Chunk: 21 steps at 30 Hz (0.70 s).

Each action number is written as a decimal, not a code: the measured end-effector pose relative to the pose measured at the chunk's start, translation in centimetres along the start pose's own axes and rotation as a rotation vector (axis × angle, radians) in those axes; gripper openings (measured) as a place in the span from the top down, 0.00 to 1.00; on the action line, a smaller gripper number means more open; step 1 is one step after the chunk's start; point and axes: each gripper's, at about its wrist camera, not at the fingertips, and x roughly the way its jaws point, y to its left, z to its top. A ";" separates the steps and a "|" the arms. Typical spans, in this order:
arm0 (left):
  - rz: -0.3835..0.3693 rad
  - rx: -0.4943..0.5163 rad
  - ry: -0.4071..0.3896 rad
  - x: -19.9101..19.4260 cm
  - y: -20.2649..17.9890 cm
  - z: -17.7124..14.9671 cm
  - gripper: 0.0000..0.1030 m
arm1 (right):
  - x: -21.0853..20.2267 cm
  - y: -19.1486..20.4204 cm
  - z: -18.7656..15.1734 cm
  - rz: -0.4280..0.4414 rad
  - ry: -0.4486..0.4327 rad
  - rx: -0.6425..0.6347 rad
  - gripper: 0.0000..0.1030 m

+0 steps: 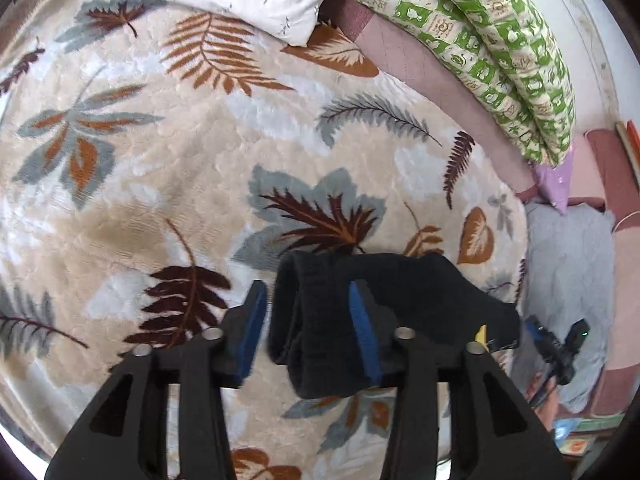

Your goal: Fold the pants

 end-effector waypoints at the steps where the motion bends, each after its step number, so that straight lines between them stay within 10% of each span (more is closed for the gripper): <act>1: 0.009 -0.009 0.009 0.4 0.1 0.2 0.51 | 0.2 0.2 0.0 0.005 0.006 -0.005 0.65; 16: 0.017 -0.016 0.123 6.0 -2.1 -0.8 0.52 | 2.9 -2.5 0.6 -0.078 0.040 0.045 0.64; 17: 0.033 0.000 0.105 6.0 -2.4 -0.9 0.63 | 3.1 -2.4 0.6 -0.068 0.036 0.040 0.65; 21: 0.088 0.044 0.045 5.5 -3.3 -1.3 0.80 | 4.0 -1.4 0.5 -0.070 0.080 -0.031 0.95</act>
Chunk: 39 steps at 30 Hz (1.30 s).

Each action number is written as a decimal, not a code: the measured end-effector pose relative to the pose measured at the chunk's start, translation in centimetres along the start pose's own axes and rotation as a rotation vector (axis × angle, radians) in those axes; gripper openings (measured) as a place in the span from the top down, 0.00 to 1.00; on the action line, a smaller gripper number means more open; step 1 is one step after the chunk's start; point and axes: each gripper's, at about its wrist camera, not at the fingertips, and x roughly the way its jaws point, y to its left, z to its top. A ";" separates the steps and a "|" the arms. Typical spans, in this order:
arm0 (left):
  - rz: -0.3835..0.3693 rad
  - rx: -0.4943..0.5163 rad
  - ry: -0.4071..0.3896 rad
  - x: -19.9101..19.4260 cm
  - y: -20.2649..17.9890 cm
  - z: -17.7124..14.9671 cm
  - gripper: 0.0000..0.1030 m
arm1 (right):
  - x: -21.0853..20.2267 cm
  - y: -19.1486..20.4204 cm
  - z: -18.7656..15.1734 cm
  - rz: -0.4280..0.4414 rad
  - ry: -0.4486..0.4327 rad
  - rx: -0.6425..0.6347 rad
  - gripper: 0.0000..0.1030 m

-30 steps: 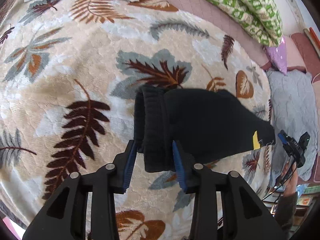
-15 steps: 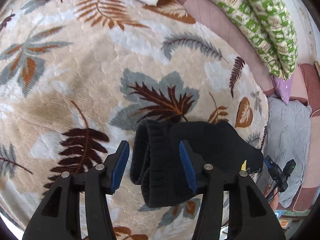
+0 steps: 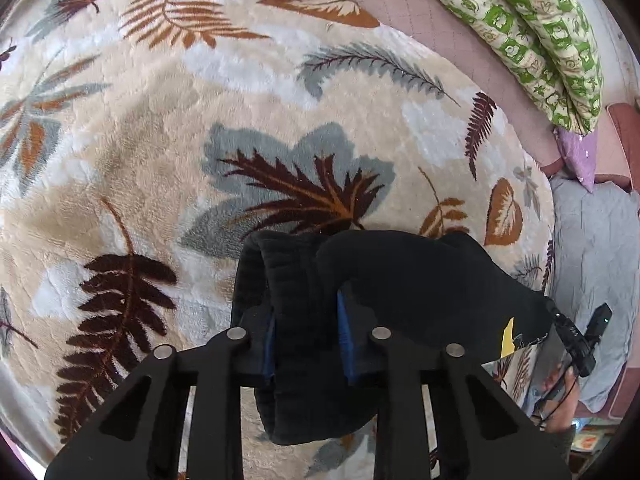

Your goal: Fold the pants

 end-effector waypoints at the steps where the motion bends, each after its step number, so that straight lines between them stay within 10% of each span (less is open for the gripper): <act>1: 0.014 0.009 -0.016 -0.2 -0.1 -0.1 0.80 | -0.4 0.3 -0.1 -0.012 -0.019 -0.022 0.95; 8: 0.183 0.136 -0.029 2.1 -1.4 -1.1 0.79 | -1.1 -2.5 -0.2 -0.055 -0.067 0.049 0.95; 21: -0.010 0.092 -0.041 -3.5 1.5 -2.1 0.61 | -5.3 -0.8 -0.9 -0.086 -0.152 0.053 0.76; 32: -0.054 -0.012 0.055 -1.6 2.0 0.4 0.58 | -0.2 18.3 -0.2 0.236 0.078 -0.316 0.61; 39: -0.072 0.001 0.106 0.4 1.6 1.4 0.58 | 10.2 28.2 -1.3 0.192 0.246 -0.539 0.62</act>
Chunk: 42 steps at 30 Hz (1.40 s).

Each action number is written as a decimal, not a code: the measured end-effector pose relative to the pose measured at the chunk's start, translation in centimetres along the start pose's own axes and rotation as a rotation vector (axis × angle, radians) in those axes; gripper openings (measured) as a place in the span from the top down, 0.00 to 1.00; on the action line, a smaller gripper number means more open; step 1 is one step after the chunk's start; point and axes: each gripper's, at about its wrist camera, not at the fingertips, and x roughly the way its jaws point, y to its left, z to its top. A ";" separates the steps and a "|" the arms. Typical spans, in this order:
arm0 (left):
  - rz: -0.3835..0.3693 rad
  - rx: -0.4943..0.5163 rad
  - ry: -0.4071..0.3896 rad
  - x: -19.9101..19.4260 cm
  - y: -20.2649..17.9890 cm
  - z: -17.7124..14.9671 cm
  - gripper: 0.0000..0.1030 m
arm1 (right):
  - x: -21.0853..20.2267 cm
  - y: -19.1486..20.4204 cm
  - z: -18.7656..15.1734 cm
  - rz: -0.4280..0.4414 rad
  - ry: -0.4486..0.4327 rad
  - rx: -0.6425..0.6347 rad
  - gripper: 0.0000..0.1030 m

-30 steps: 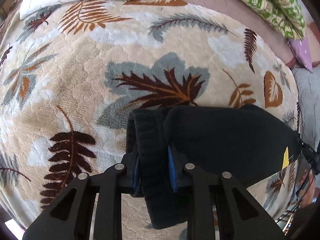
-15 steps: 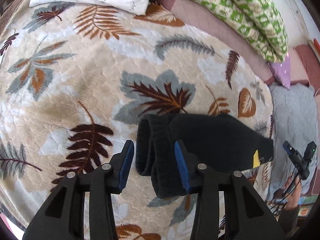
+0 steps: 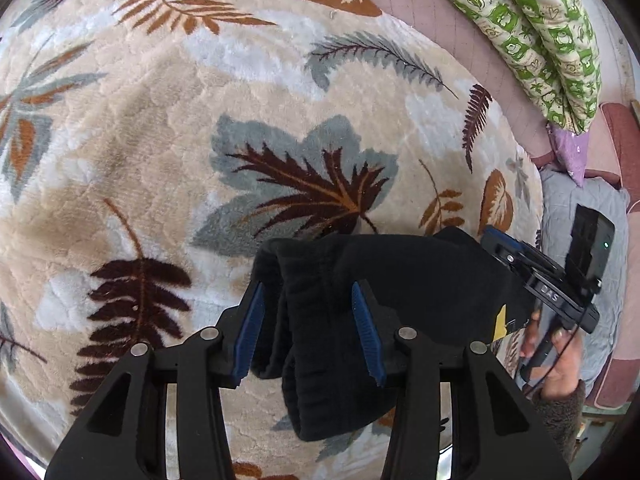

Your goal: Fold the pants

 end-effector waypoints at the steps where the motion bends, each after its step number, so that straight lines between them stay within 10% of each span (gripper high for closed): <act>1: -0.009 -0.001 0.005 0.2 -0.1 0.1 0.58 | 0.6 0.0 0.4 0.007 0.003 -0.001 0.62; 12: 0.129 0.207 -0.072 1.7 -1.4 -3.5 0.64 | 4.6 1.8 1.1 0.032 0.124 -0.112 0.59; 25: -0.094 0.021 -0.067 1.5 0.9 -0.7 0.60 | 3.4 4.8 -0.6 -0.079 0.055 -0.270 0.87; 31: 0.022 0.099 -0.118 1.3 -0.7 -1.5 0.80 | 2.1 4.1 -0.4 -0.077 -0.041 -0.211 0.90; 42: 0.334 0.421 -0.288 2.4 -3.1 -4.8 0.77 | 3.0 3.3 0.5 -0.117 -0.101 -0.164 0.94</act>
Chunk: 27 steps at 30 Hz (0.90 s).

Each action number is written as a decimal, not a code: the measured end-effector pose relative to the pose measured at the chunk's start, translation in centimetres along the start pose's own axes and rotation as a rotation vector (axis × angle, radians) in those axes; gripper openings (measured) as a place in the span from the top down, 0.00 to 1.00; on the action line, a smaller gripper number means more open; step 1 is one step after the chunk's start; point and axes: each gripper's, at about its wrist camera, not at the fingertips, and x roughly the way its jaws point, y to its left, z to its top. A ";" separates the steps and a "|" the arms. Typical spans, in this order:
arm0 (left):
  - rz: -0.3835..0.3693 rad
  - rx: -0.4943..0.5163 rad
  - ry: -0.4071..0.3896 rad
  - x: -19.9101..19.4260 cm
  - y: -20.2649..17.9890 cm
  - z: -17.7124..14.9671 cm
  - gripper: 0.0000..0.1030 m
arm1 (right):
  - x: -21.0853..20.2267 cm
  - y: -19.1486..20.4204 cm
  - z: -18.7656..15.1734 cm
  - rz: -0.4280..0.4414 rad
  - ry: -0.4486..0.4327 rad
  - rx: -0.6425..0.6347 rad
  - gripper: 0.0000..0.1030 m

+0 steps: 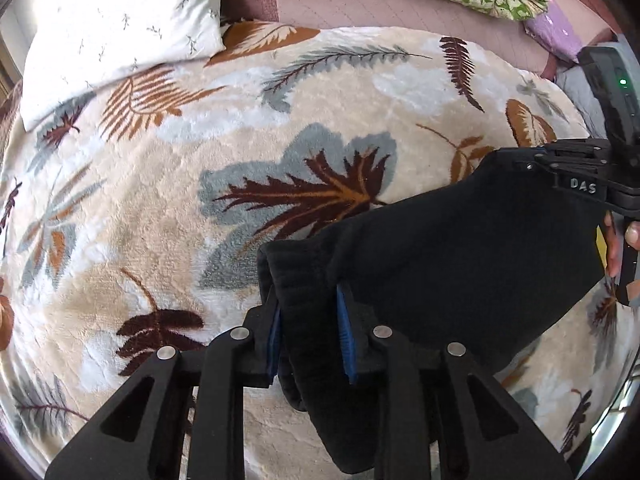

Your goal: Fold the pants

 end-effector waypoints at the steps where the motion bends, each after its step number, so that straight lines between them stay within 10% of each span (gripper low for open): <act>1: -0.005 -0.008 0.003 -0.1 0.1 0.1 0.77 | 0.6 0.0 -0.1 -0.008 0.005 0.003 0.94; 14: -0.294 -0.277 0.121 -1.9 5.3 1.1 0.70 | -7.6 3.0 -4.2 0.214 -0.116 0.194 0.61; 23: -0.422 -0.363 0.251 0.1 6.4 1.5 0.70 | -3.9 17.2 -6.6 0.107 -0.071 -0.180 0.55; 27: -0.436 -0.377 0.280 1.2 6.4 2.0 0.69 | -2.2 21.5 -6.9 0.023 -0.091 -0.354 0.37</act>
